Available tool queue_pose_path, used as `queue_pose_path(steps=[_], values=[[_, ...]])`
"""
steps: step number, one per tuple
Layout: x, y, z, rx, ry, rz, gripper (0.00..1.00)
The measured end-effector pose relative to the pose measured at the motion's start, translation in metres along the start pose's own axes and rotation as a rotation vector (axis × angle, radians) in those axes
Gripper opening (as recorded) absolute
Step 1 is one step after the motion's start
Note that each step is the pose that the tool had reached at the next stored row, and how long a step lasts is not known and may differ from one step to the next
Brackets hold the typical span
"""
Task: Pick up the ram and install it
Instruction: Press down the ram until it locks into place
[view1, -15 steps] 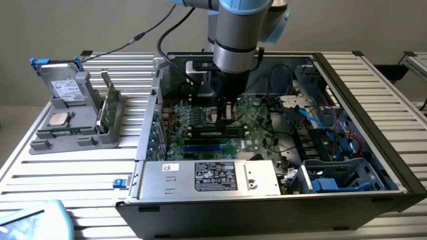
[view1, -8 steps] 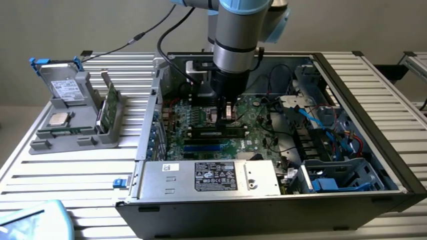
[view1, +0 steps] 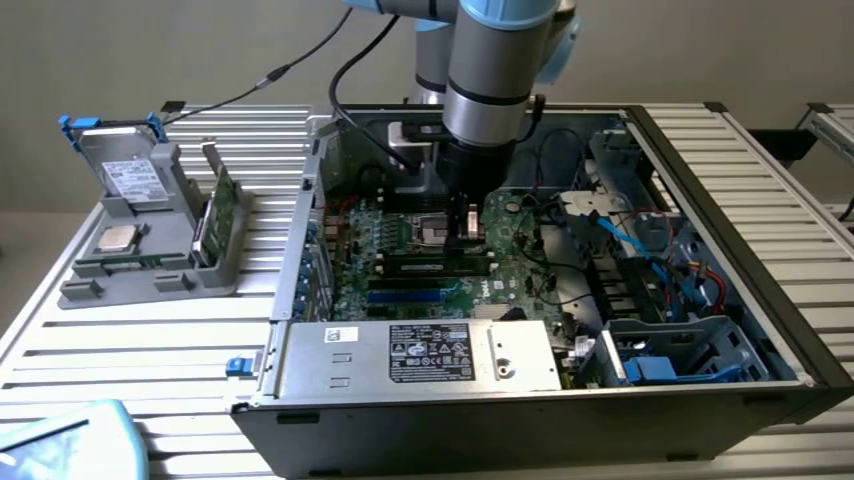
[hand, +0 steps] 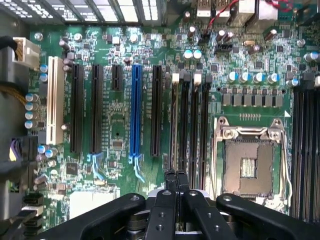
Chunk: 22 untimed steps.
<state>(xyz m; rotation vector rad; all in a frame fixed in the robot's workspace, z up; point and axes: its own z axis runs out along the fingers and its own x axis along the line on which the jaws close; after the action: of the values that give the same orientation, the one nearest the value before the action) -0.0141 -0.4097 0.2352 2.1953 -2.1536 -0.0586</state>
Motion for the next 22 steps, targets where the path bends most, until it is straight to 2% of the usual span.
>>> queue_pose_path(steps=[3,22], values=[[0.001,-0.0083,-0.0006,-0.0013,-0.0012,-0.001,0.11],[0.001,-0.0133,0.0026,-0.0013,-0.0014,-0.001,0.11]])
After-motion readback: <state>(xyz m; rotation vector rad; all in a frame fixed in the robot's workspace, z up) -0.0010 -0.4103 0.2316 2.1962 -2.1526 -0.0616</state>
